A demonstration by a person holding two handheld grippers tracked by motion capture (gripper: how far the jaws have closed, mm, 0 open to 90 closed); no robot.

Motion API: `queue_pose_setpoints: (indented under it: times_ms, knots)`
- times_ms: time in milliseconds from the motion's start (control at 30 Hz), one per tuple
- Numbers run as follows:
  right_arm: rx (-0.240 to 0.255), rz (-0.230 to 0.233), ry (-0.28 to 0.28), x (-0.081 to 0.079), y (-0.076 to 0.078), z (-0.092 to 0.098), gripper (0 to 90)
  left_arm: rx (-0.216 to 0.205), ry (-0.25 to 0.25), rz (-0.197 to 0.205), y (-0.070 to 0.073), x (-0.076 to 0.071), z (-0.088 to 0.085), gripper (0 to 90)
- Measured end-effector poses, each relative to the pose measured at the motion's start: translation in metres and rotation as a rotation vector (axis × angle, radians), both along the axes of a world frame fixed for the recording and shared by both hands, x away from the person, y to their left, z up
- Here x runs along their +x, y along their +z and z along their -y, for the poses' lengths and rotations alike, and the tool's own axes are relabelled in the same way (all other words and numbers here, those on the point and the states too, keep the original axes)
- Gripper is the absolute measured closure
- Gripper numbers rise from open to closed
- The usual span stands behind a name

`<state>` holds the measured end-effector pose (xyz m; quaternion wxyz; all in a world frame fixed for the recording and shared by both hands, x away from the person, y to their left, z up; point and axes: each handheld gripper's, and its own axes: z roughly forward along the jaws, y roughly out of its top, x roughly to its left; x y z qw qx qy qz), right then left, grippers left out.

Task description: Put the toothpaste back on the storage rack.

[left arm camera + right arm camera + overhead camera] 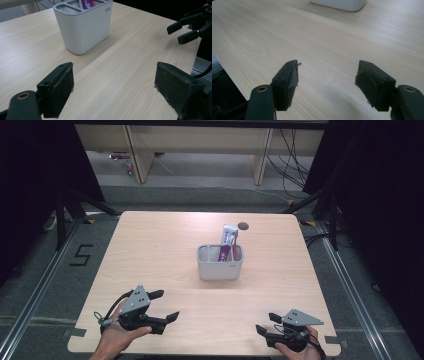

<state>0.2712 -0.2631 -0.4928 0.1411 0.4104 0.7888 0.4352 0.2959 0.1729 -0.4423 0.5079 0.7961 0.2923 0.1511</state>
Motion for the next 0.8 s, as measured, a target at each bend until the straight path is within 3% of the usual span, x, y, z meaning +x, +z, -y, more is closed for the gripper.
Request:
queue_pose_setpoints:
  times_ms: [300, 433, 600, 667, 733, 800]
  knots:
    - [0.008, 0.027, -0.021, 0.001, 0.0, 0.001, 27.6, 0.014, -0.003, 0.01, -0.016, -0.013, -0.01, 15.4]
    - [0.004, 0.028, -0.018, 0.0, 0.001, 0.001, 26.6, 0.011, -0.004, -0.005, -0.026, -0.018, -0.014, 15.4]
    - [0.008, 0.029, -0.025, 0.0, 0.001, 0.001, 25.7, 0.032, 0.004, -0.028, -0.037, -0.024, -0.022, 15.4]
    - [0.008, 0.029, -0.025, 0.0, 0.001, 0.001, 25.7, 0.06, 0.01, -0.028, -0.041, -0.026, -0.026, 15.4]
    - [0.032, 0.023, -0.035, 0.0, -0.001, -0.002, 25.7, 0.056, 0.015, -0.03, -0.043, -0.028, -0.028, 15.4]
    - [0.016, 0.033, -0.024, 0.0, 0.001, 0.001, 25.7, 0.059, 0.014, -0.033, -0.046, -0.03, -0.029, 15.4]
